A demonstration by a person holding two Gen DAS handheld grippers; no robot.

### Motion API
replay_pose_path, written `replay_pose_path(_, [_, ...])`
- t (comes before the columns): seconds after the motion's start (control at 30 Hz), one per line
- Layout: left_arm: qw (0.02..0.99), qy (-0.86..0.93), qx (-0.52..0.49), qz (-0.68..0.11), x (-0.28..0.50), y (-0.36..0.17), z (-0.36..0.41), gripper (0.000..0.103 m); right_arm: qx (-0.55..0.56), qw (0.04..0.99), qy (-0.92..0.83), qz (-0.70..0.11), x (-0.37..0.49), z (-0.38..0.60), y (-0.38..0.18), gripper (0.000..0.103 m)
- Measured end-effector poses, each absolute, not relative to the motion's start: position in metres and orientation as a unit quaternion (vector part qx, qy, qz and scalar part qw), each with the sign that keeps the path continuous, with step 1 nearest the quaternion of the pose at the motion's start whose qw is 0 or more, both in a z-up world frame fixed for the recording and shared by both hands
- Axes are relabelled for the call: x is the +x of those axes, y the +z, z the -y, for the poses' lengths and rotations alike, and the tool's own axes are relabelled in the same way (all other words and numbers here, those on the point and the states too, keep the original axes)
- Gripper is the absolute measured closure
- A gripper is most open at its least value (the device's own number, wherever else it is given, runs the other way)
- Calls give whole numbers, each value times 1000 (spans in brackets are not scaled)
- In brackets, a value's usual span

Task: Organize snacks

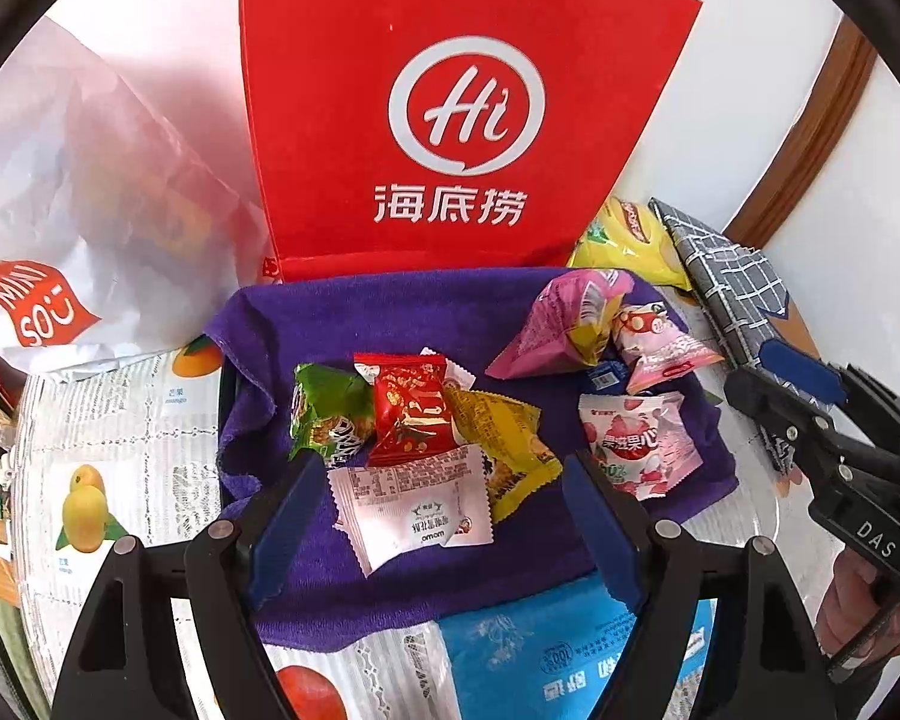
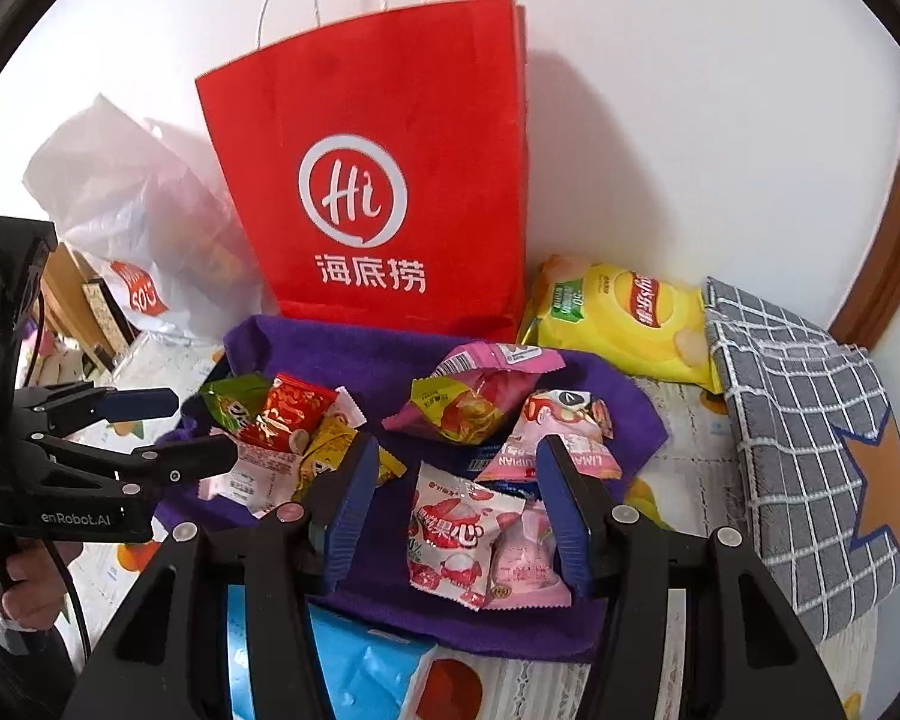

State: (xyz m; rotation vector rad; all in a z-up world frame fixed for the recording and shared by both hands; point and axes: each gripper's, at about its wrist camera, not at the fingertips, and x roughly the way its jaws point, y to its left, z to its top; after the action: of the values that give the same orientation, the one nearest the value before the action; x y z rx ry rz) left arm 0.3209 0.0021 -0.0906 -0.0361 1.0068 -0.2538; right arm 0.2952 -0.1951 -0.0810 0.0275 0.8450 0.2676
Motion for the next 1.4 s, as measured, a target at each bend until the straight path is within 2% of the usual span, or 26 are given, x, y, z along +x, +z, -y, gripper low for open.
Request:
replay_pose_path(0.4, [881, -107, -7, -461, 297, -59, -3, 22, 21, 905, 79, -417, 253, 207, -66, 46])
replay_pose_path(0.57, [890, -107, 0, -444, 275, -42, 2, 22, 22, 913, 58, -403, 228, 214, -53, 39])
replay_pose_path(0.63, [893, -109, 0, -437, 262, -36, 2, 19, 27, 916, 52, -397, 219, 217, -48, 35])
replay_pose_path(0.8, [897, -108, -1, -428, 231, -25, 2, 18, 31, 923, 43, -382, 192, 221, -33, 31])
replay_pose_path(0.9, [899, -107, -4, -425, 213, -19, 0, 17, 36, 925, 37, -377, 175, 224, -25, 22])
replay_pose_path(1.4, [922, -84, -10, -378, 126, 10, -9, 8, 39, 931, 14, -363, 97, 227, 1, 18])
